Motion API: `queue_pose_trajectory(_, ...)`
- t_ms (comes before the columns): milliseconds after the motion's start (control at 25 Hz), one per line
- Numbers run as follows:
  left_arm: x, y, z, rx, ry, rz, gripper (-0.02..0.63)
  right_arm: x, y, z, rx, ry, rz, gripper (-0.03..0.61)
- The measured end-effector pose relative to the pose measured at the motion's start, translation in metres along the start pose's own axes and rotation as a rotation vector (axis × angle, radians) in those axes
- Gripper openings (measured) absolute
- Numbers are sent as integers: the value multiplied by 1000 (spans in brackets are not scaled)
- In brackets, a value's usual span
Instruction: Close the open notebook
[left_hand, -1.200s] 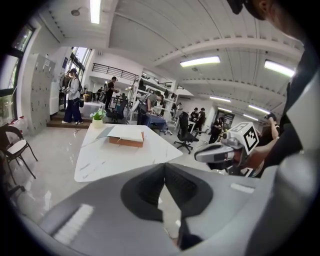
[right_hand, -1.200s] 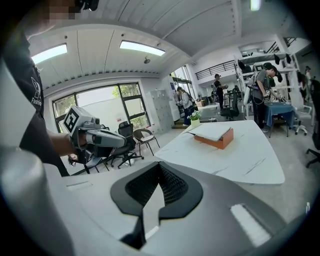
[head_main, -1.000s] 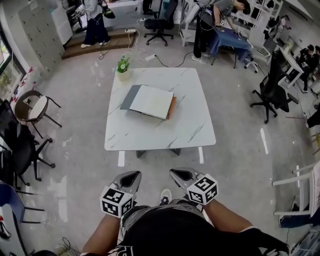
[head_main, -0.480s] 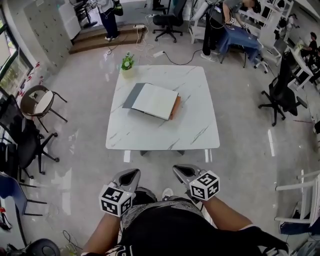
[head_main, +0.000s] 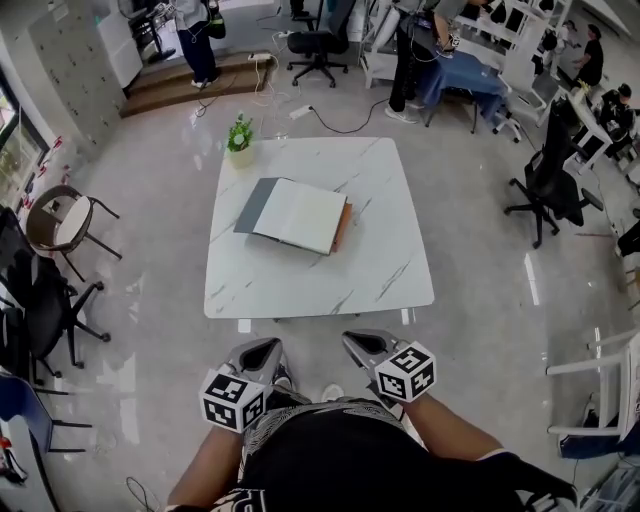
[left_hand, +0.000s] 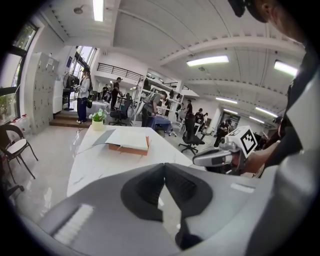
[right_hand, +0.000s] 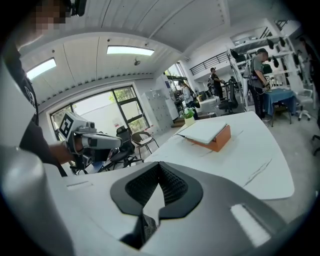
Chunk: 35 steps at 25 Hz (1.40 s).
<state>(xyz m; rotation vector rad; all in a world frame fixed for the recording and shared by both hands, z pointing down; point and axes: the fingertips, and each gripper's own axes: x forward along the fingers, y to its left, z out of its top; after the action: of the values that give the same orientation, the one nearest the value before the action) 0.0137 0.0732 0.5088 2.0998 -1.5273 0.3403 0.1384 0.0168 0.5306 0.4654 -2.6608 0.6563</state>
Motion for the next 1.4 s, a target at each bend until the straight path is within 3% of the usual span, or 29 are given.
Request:
queue_pose_trajectory(760, 53, 135, 87, 82, -17, -130, 58, 109, -28, 98, -55, -33, -140, 0)
queue_pose_trajectory(1080, 65, 178, 101, 177, 16, -183, 58, 149, -28, 116, -33, -47, -210, 0)
queue_pose_trajectory(1400, 74, 192, 99, 154, 16, -222, 58, 165, -23, 120, -49, -40, -242, 0)
